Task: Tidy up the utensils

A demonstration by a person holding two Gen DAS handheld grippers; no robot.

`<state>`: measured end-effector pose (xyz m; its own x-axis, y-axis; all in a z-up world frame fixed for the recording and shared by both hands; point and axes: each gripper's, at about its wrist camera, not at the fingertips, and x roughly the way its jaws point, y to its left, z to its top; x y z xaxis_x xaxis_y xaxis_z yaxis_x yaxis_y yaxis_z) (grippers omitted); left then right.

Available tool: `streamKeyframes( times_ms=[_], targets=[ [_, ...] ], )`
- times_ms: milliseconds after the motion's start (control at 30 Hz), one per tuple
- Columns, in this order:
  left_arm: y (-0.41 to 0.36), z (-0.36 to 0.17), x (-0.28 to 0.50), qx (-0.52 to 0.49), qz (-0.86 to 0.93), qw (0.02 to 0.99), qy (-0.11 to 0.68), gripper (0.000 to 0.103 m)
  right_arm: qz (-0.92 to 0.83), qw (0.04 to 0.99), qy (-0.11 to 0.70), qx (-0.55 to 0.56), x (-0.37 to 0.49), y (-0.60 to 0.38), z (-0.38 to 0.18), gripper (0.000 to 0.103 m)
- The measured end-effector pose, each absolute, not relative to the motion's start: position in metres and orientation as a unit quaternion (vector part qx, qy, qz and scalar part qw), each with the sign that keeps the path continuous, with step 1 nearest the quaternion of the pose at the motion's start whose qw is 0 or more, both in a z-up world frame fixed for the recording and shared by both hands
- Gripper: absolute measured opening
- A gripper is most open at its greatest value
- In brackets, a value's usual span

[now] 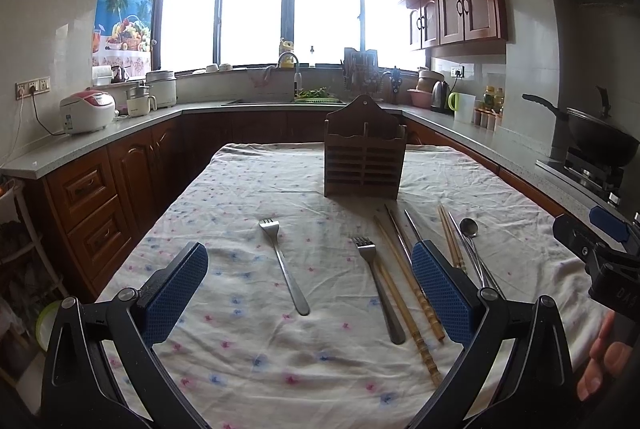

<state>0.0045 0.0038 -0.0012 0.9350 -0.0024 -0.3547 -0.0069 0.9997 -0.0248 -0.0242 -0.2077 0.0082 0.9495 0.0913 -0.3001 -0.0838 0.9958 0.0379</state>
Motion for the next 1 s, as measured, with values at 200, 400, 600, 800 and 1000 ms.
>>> streamKeyframes(
  times_ms=[200,400,600,800,1000],
  targets=[
    [0.008,-0.006,0.018,-0.033,-0.012,0.977,0.209,0.103,0.043,0.985,0.166,0.017,-0.018,-0.210,0.007,0.103],
    [0.005,-0.009,0.049,-0.047,-0.041,0.964,0.260,0.103,0.047,0.980,0.193,0.024,-0.002,-0.214,0.007,0.102],
    [0.000,-0.012,0.093,-0.065,-0.068,0.943,0.318,0.098,0.058,0.973,0.223,0.033,0.022,-0.219,0.007,0.098],
    [-0.009,-0.010,0.139,-0.066,-0.092,0.926,0.359,0.089,0.069,0.955,0.277,0.080,0.066,-0.236,0.005,0.074],
    [-0.025,-0.014,0.185,-0.055,-0.114,0.908,0.399,0.073,0.075,0.936,0.319,0.124,0.114,-0.250,0.005,0.042]
  ],
)
